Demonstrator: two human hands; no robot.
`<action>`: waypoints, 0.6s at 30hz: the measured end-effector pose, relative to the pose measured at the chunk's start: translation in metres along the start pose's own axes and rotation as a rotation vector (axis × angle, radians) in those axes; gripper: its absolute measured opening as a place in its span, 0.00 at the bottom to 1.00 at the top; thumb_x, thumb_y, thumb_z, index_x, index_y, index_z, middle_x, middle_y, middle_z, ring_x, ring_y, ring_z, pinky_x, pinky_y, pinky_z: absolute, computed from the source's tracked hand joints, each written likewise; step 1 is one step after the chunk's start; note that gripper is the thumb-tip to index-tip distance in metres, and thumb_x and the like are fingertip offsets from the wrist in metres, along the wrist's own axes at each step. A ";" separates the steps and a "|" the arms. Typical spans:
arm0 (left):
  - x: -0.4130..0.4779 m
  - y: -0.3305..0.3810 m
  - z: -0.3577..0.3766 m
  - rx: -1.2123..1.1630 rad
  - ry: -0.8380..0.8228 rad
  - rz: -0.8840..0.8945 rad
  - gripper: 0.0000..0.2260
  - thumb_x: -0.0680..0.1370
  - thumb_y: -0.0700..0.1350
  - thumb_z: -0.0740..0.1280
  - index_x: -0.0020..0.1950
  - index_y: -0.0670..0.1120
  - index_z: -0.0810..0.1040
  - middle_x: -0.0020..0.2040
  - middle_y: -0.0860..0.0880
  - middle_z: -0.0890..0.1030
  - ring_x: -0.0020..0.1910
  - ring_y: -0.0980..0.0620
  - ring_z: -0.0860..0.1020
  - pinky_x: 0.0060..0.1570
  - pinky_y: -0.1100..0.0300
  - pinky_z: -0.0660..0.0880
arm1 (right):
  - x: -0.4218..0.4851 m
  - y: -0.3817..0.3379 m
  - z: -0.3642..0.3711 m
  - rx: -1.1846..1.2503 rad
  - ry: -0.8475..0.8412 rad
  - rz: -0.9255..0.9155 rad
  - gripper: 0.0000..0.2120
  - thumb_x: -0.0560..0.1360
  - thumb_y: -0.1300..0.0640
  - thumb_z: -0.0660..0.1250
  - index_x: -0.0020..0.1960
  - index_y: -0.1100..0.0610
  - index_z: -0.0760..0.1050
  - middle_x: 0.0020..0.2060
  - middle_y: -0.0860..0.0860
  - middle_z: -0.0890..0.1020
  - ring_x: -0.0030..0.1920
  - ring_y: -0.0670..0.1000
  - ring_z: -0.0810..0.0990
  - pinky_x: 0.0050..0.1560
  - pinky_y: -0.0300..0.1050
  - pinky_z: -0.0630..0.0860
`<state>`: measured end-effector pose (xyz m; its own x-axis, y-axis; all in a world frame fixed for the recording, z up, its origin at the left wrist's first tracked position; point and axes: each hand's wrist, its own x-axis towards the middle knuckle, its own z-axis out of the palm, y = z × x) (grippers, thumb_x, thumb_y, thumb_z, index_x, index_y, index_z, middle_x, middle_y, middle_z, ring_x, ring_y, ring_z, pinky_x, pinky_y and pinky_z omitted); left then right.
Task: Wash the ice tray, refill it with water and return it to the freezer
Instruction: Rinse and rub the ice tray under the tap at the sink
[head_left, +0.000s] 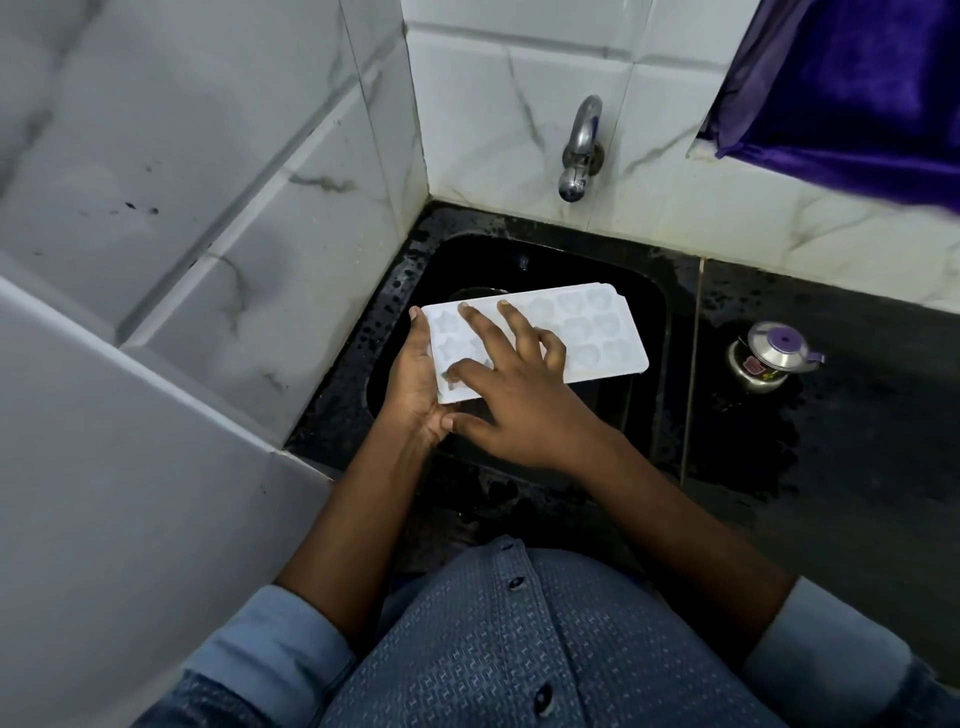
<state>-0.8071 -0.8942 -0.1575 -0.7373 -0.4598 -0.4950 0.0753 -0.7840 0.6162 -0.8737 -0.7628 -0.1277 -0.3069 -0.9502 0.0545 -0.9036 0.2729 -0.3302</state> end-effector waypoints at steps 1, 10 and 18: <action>0.000 0.000 -0.001 -0.012 0.002 -0.004 0.35 0.84 0.70 0.56 0.72 0.42 0.80 0.67 0.36 0.83 0.60 0.37 0.85 0.61 0.38 0.81 | 0.001 -0.001 0.000 -0.010 -0.010 0.009 0.21 0.78 0.35 0.66 0.67 0.43 0.77 0.86 0.51 0.46 0.84 0.60 0.37 0.76 0.67 0.44; -0.002 -0.004 -0.004 0.043 0.087 -0.017 0.32 0.84 0.69 0.58 0.64 0.44 0.84 0.61 0.39 0.86 0.56 0.39 0.87 0.62 0.41 0.80 | 0.005 -0.009 -0.004 -0.025 -0.150 0.034 0.21 0.79 0.43 0.62 0.69 0.46 0.77 0.86 0.50 0.43 0.84 0.58 0.34 0.78 0.66 0.39; -0.002 -0.002 -0.002 0.060 0.086 -0.018 0.33 0.84 0.69 0.56 0.69 0.43 0.82 0.65 0.38 0.85 0.63 0.39 0.84 0.67 0.41 0.78 | 0.001 -0.013 0.005 0.011 -0.065 0.070 0.26 0.73 0.42 0.52 0.64 0.47 0.79 0.86 0.50 0.46 0.84 0.58 0.35 0.78 0.65 0.38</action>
<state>-0.8043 -0.8931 -0.1593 -0.6777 -0.4819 -0.5554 0.0205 -0.7674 0.6408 -0.8608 -0.7676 -0.1279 -0.3486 -0.9368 -0.0303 -0.8773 0.3375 -0.3413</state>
